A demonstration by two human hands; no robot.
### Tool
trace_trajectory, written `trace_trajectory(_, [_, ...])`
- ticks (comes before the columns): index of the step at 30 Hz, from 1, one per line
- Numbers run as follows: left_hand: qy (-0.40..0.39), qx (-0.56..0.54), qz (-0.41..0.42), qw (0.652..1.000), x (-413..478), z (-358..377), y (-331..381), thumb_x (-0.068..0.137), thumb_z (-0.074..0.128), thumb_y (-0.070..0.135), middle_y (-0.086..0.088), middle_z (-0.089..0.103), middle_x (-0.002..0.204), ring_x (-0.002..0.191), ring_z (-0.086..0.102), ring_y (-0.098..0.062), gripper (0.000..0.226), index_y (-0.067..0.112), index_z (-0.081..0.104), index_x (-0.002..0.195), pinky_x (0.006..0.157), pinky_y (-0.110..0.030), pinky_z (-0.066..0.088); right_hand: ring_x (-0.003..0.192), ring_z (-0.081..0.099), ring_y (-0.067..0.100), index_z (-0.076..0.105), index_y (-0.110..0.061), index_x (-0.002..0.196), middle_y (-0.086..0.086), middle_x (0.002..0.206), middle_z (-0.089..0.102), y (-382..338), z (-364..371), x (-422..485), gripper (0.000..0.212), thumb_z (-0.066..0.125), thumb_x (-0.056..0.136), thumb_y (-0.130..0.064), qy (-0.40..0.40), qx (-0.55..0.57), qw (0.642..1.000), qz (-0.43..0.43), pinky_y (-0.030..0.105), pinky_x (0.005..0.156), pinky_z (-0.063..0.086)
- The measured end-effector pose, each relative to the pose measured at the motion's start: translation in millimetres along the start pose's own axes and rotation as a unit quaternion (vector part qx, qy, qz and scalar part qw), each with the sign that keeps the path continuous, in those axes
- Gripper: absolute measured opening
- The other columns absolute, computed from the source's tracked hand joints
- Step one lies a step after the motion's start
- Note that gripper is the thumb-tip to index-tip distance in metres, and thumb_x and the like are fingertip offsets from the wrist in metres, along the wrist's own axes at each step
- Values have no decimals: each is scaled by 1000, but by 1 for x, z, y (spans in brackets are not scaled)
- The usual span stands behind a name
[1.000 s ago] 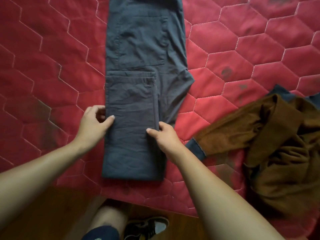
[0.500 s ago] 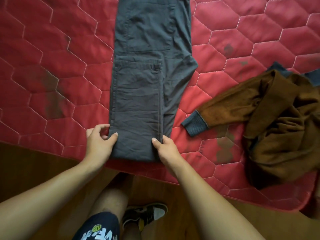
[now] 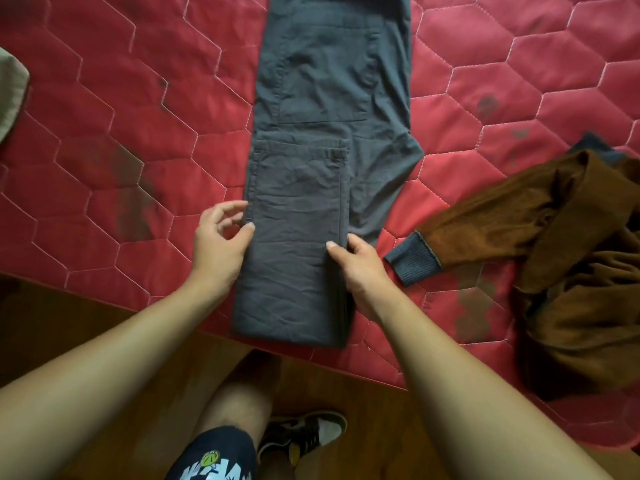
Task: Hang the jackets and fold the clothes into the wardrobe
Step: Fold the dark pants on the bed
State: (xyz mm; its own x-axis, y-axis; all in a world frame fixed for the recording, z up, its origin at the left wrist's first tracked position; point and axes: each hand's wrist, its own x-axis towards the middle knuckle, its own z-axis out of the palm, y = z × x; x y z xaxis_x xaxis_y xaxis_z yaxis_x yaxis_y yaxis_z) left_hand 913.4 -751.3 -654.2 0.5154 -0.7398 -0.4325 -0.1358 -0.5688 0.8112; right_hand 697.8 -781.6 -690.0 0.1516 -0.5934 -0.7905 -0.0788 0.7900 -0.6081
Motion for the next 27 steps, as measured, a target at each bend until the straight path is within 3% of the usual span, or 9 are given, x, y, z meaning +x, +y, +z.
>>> trace_trajectory(6, [14,-40,32,999,30,11,18,83,71,6,-18,60,127,101,68,-9,36,28,66,111,100,-38,55,107,72,26,70,-13,114,7,110,77,-26,9,14,27,56,96,2,-14,21,1000,-17,45,100,56])
trace_trajectory(10, [-57,-84,-15,995,29,13,16,91,66,-4,-9,64,116,87,67,-3,50,16,52,134,86,-25,56,99,72,32,72,-3,111,17,105,76,-39,14,15,38,50,86,16,-7,35,999,-2,46,93,59])
trace_trajectory(14, [-169,-129,-42,976,29,9,17,95,56,-10,-15,71,117,104,69,-21,65,33,41,141,94,-36,57,93,71,31,71,-6,106,19,104,75,-53,10,15,30,54,89,12,-9,63,998,3,45,90,57])
trace_trajectory(16, [-195,-102,-28,975,34,7,16,89,59,-7,-14,69,126,113,66,-22,62,34,53,135,105,-44,51,96,70,34,68,-7,108,21,109,74,-58,8,19,23,59,92,5,-9,58,998,5,48,91,56])
trace_trajectory(19, [-204,-100,-39,973,48,10,19,82,61,-3,-5,71,119,115,62,-22,49,31,73,115,112,-54,42,99,73,33,67,-9,111,17,108,76,-69,7,32,20,63,93,-1,2,46,999,-3,49,91,59])
trace_trajectory(23, [-205,-94,-42,973,71,18,32,81,61,-8,-3,70,125,123,62,-17,50,24,72,119,114,-41,43,97,74,29,70,-16,100,10,100,77,-85,14,48,19,61,91,-1,43,-12,998,-45,49,92,59])
trace_trajectory(27, [-169,-78,5,982,94,24,57,85,58,-20,2,70,117,107,66,-1,53,12,64,127,99,-20,48,88,69,22,68,-15,93,9,96,75,-115,17,60,26,56,90,8,60,-14,994,-93,48,92,56])
